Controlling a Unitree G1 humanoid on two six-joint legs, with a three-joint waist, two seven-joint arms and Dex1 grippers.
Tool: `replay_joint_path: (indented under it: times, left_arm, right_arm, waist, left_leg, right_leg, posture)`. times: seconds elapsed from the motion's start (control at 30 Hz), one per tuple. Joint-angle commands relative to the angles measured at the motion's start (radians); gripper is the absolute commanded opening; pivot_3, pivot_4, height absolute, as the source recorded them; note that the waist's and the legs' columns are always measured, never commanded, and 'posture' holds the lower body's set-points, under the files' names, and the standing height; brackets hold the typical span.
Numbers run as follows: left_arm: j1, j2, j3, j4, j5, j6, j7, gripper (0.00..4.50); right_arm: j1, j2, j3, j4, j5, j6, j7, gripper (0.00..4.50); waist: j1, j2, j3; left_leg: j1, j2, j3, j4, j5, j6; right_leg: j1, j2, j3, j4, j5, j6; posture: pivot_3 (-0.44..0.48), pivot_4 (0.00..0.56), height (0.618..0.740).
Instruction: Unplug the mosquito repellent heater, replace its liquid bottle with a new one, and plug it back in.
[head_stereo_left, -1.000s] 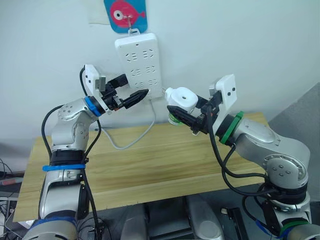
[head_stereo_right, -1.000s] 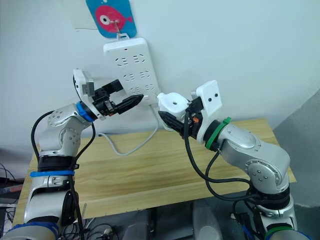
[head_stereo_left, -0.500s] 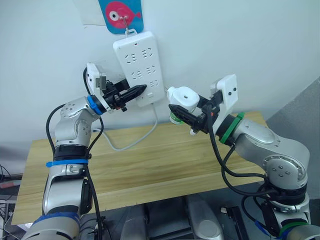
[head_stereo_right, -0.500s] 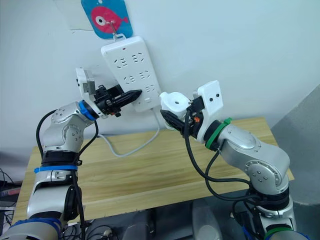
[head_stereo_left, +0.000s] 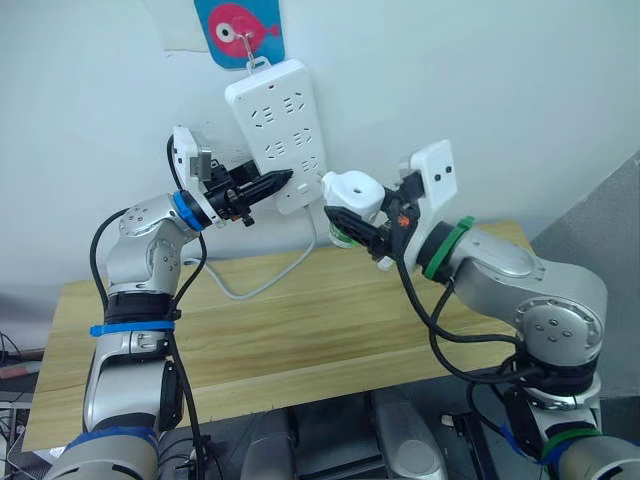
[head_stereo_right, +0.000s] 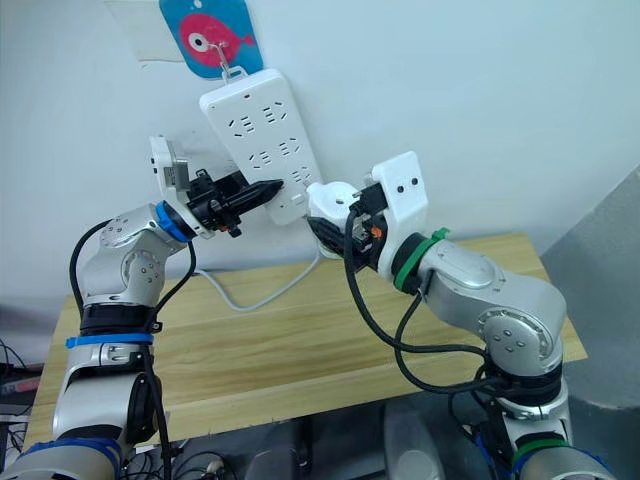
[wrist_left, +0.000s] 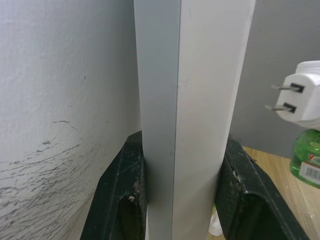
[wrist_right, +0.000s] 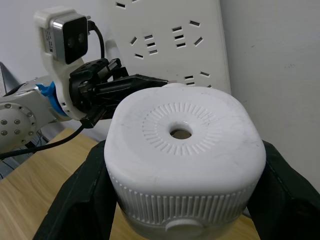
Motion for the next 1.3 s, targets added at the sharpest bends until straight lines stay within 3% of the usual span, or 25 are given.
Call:
replay_joint_path:
  times: [0.03,0.43,1.3]
  left_arm:
    - [-0.010,0.011,0.022,-0.043,-0.010,0.003,0.012,1.31]
    - [-0.005,0.004,0.018,-0.085,-0.008,0.018,0.040,1.31]
    - [0.026,-0.016,0.013,-0.155,-0.019,0.045,0.069,1.31]
  right_arm:
    - [-0.041,0.035,0.005,-0.012,-0.010,0.024,-0.032,2.97]
    - [-0.082,0.138,0.015,0.053,-0.102,0.080,-0.075,2.97]
    - [-0.134,0.210,0.011,0.125,-0.269,0.054,0.034,2.97]
  waist:
    - [0.000,0.000,0.000]
    - [0.002,0.000,0.000]
    - [0.007,0.000,0.000]
  left_leg:
    - [0.000,0.000,0.000,0.000,0.000,0.000]
    - [0.000,0.000,0.000,0.000,0.000,0.000]
    - [0.000,0.000,0.000,0.000,0.000,0.000]
  right_leg:
    - [0.000,0.000,0.000,0.000,0.000,0.000]
    - [0.000,0.000,0.000,0.000,0.000,0.000]
    - [0.000,0.000,0.000,0.000,0.000,0.000]
  posture:
    - [-0.290,0.252,0.730]
    - [-0.269,0.259,0.730]
    - [-0.256,0.250,0.730]
